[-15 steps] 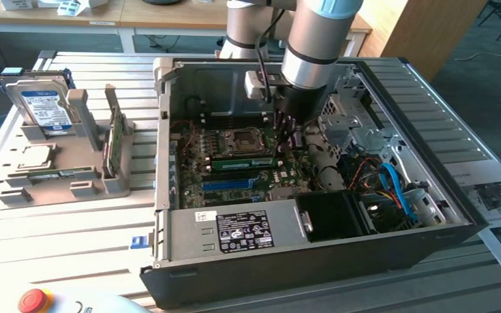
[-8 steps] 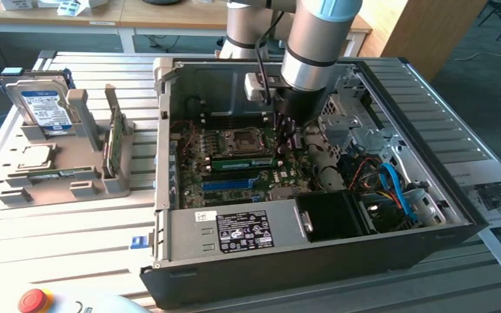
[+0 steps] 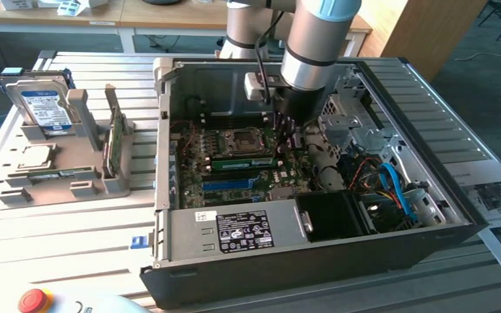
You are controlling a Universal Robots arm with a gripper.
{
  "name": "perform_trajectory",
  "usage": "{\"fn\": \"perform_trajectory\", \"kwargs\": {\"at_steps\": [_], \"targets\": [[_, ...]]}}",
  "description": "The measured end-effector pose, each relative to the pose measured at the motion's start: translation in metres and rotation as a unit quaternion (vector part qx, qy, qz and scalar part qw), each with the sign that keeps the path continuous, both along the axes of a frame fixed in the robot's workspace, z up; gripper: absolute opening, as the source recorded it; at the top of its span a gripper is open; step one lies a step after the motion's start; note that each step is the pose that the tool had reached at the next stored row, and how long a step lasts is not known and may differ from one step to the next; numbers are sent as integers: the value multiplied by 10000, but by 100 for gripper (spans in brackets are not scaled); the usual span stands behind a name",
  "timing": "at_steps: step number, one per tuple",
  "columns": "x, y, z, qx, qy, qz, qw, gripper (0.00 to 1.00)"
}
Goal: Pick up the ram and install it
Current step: 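Press down the ram until it locks into place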
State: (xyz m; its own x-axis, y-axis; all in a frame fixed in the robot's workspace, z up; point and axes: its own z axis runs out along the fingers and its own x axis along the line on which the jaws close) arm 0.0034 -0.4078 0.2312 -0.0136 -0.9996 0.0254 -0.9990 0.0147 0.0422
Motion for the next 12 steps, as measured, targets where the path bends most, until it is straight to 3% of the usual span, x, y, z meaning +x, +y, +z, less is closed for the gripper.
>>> {"fn": "perform_trajectory", "kwargs": {"at_steps": [6, 12], "targets": [[0, 29, -2, 0, 0, 0, 10000, 10], [0, 31, -10, 0, 0, 0, 10000, 10]]}}
